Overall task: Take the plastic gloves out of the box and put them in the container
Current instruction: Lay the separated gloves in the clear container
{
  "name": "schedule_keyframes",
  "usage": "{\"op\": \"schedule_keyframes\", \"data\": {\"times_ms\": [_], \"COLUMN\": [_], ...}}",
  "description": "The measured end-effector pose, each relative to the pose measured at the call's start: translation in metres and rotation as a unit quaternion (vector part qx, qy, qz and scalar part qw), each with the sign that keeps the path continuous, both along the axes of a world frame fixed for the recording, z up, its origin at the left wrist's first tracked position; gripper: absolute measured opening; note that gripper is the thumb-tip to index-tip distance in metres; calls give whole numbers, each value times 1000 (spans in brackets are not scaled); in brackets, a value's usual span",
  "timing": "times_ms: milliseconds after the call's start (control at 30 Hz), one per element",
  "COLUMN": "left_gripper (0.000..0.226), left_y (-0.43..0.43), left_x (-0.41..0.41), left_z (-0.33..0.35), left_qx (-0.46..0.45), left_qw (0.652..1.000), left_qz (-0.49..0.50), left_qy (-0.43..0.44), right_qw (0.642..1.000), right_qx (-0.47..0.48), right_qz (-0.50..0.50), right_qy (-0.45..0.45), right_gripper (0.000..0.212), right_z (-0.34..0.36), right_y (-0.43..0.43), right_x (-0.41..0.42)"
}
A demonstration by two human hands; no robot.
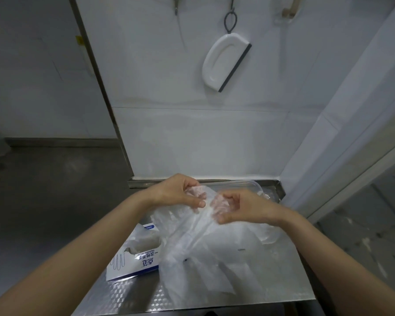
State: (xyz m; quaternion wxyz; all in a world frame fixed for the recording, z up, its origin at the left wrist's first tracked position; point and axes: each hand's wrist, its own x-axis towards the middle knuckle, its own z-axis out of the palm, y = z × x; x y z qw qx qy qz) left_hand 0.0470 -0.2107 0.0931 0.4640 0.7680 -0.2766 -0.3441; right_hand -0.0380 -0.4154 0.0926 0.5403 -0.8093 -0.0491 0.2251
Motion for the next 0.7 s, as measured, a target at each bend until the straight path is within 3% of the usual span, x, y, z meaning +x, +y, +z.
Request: {"op": "schedule_keyframes", "data": {"times_ms": [67, 200, 300, 433, 533, 600, 700], "left_gripper": [15, 22, 31, 35, 30, 19, 13], "left_y": [-1, -10, -26, -46, -42, -35, -22], "left_x": [3, 19, 30, 27, 14, 5, -6], "left_z": [-3, -13, -5, 25, 39, 35, 6], "left_qx": [26, 69, 32, -103, -165, -186, -166], "left_qw": [999, 988, 970, 931, 893, 878, 896], "left_qz": [19, 85, 173, 242, 224, 176, 82], "left_qy": [-24, -112, -167, -254, -354, -404, -404], "right_qw": [1000, 991, 970, 892, 844, 813, 790], "right_qx": [-14, -78, -118, -173, -150, -182, -235], "right_qz": [11, -104, -183, -281, -288, -252, -173], "right_qy": [26, -2, -107, -309, -427, -493, -540], "right_gripper": [16, 18, 18, 7, 18, 16, 9], "right_z": [-10, -19, -5, 22, 34, 32, 7], "right_y": [-7, -20, -34, -52, -60, -64, -68], "right_x": [-2, 7, 17, 24, 16, 8, -4]}}
